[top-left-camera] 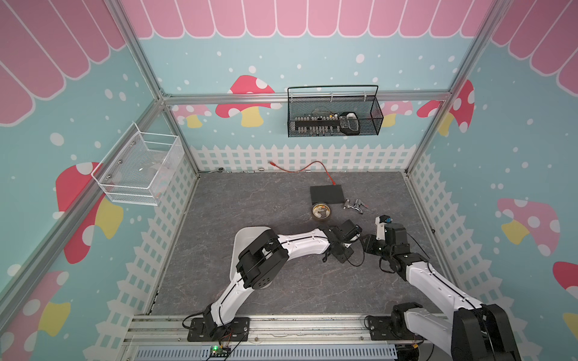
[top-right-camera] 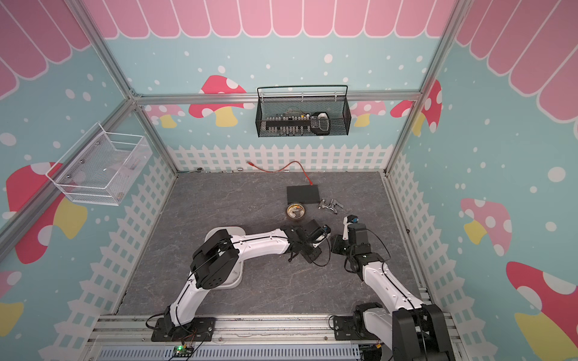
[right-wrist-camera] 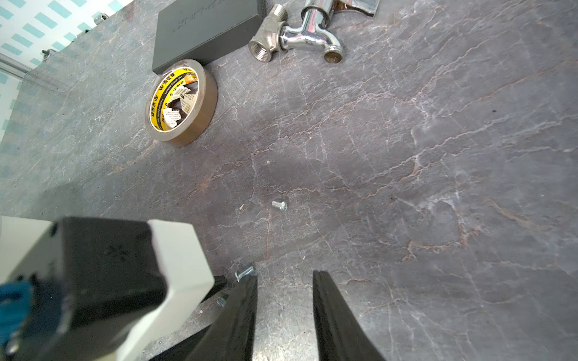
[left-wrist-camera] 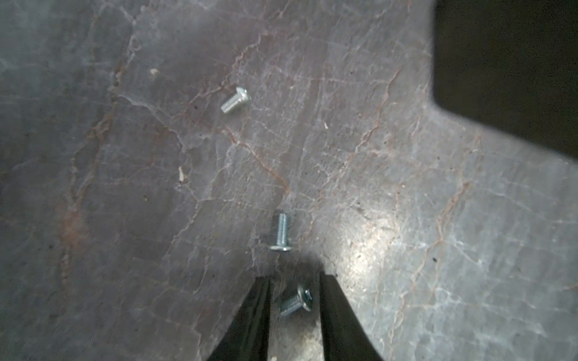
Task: Put the screws on the desktop into the storage box
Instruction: Pick up the screw from the center of the board.
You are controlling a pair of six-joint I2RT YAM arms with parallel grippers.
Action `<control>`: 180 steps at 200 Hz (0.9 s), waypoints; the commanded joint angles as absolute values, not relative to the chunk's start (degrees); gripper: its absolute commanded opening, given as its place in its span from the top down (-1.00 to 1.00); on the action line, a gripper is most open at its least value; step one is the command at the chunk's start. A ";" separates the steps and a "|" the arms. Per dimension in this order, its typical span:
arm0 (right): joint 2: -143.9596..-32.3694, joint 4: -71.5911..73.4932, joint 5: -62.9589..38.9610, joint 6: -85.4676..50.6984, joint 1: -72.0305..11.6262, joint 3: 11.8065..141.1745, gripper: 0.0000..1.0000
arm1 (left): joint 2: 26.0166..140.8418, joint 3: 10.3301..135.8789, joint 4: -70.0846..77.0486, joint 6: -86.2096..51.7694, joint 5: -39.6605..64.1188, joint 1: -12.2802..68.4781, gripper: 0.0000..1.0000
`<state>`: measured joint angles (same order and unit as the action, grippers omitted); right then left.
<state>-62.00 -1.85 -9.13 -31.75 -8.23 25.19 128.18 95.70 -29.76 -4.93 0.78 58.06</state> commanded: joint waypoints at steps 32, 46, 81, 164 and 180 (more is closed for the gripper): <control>-62.92 -0.69 -10.26 -31.64 -7.86 25.58 0.29 | 129.17 92.73 -30.75 -5.53 -0.17 59.85 0.73; -63.01 -0.70 -10.55 -31.63 -7.84 25.55 0.29 | 127.94 91.48 -30.66 -5.83 -0.88 59.94 0.79; -63.20 -0.55 -10.82 -31.61 -7.86 25.58 0.29 | 125.73 90.26 -30.39 -6.46 -1.94 59.55 1.00; -63.48 -0.19 -11.03 -31.50 -7.84 25.24 0.29 | 101.58 73.27 -23.47 -17.55 -3.64 56.18 1.00; -64.04 0.00 -11.48 -31.55 -7.86 25.53 0.29 | 93.73 66.66 -23.07 -20.60 -3.72 54.03 1.00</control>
<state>-63.22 -1.02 -11.03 -31.73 -8.23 25.19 104.18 73.67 -25.71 -13.69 -2.48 57.06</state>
